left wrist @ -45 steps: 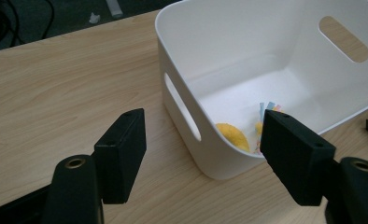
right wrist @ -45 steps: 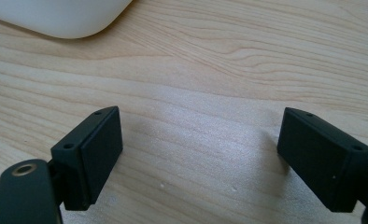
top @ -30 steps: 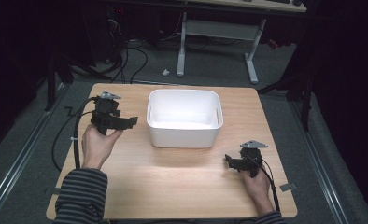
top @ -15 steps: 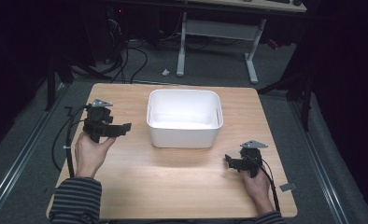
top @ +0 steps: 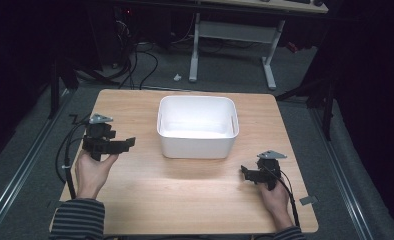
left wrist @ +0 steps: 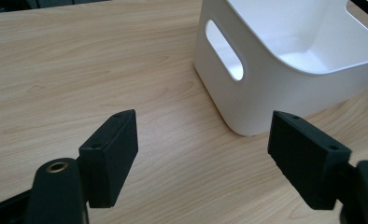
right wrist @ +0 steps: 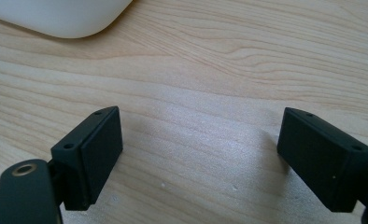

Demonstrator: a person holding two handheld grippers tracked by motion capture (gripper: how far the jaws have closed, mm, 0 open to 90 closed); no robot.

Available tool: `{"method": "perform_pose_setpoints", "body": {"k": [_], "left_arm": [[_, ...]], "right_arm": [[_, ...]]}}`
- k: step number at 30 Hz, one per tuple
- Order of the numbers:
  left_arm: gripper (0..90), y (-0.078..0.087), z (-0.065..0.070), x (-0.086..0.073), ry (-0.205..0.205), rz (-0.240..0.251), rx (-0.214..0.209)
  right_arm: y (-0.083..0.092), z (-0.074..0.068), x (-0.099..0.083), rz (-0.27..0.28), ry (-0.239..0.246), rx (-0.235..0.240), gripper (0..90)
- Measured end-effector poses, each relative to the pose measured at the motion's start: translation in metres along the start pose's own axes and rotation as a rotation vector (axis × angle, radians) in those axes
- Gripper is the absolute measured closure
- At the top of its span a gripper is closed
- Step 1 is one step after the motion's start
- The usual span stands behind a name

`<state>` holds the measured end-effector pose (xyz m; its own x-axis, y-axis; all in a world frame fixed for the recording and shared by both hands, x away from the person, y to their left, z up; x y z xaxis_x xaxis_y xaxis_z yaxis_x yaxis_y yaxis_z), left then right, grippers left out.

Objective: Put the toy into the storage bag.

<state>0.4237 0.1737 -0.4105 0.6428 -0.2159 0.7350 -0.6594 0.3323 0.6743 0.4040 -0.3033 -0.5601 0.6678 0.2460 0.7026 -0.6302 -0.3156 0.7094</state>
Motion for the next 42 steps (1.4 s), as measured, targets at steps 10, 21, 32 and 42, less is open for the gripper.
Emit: {"method": "perform_pose_setpoints", "body": {"k": [10, 21, 32, 42], "left_arm": [[23.3, -0.003, -0.001, -0.012, 0.013, -0.002, -0.012], [24.6, -0.006, -0.002, -0.029, 0.040, -0.007, -0.036], [23.4, -0.013, -0.002, -0.042, 0.071, -0.013, -0.054], [23.1, -0.022, 0.000, -0.051, 0.078, -0.026, -0.067]], "right_arm": [[0.000, 0.000, 0.000, 0.000, 0.000, 0.000, 14.3], [0.000, 0.000, 0.000, 0.000, 0.000, 0.000, 14.3], [0.000, 0.000, 0.000, 0.000, 0.001, 0.001, 14.2], [0.000, 0.000, 0.000, 0.000, 0.001, 0.001, 14.3]]}}
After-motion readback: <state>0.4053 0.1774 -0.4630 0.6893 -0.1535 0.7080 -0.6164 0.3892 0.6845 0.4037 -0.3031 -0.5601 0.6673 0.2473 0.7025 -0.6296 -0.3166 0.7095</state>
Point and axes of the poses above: each handheld gripper's, and its own axes: y roughly backward along the jaws, x roughly out of its top, z roughly to its right, the point moved 4 cm from there along -y, roughly forward along the jaws, and after that the axes turned 6 degrees about x, right-handed, at the moved point
